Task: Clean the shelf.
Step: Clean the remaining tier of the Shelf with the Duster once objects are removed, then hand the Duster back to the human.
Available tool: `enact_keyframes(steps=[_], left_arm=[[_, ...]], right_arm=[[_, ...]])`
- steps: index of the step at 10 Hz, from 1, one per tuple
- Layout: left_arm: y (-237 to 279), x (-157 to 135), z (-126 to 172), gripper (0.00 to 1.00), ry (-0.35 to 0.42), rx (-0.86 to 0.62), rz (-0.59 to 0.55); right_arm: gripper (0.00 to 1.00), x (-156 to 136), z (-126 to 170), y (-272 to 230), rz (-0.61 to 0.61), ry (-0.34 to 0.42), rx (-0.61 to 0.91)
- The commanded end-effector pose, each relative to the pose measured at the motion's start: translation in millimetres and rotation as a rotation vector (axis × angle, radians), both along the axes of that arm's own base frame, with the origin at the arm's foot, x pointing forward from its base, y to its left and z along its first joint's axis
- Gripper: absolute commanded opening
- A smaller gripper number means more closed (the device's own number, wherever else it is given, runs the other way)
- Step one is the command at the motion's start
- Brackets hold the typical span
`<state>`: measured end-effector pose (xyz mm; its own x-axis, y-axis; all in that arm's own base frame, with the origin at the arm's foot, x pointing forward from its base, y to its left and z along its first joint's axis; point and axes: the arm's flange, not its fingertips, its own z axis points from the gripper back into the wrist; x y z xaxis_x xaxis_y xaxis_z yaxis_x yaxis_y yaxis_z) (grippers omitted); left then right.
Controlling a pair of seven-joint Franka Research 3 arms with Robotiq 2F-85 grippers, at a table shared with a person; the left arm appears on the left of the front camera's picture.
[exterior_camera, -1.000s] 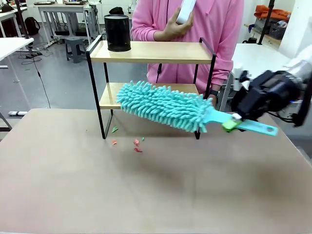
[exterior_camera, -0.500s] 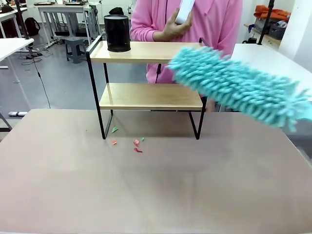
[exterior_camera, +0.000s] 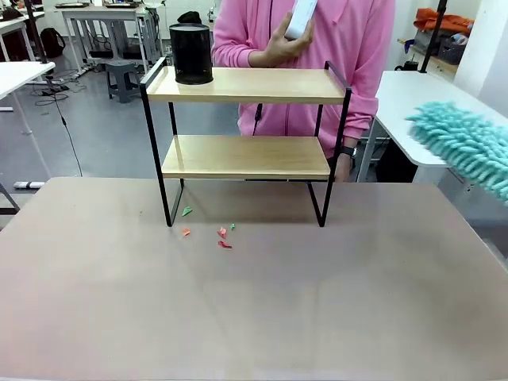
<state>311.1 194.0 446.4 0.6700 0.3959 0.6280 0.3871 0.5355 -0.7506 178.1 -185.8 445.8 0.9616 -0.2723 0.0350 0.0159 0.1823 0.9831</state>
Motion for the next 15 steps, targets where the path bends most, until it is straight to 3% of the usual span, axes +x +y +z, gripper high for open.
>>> enact_keyframes(steps=[1,2,15], left_arm=[[-1.4,1.5,-1.0,1.0,-0.034,-0.005,-0.001],[-1.4,1.5,-1.0,1.0,-0.034,-0.005,-0.001],[-1.4,1.5,-1.0,1.0,-0.034,-0.005,-0.001]], right_arm=[[0.11,7.0,-20.8,55.7,-0.057,0.131,-0.05],[0.11,0.0,0.0,0.0,0.0,0.0,0.0],[0.11,0.0,0.0,0.0,0.0,0.0,0.0]])
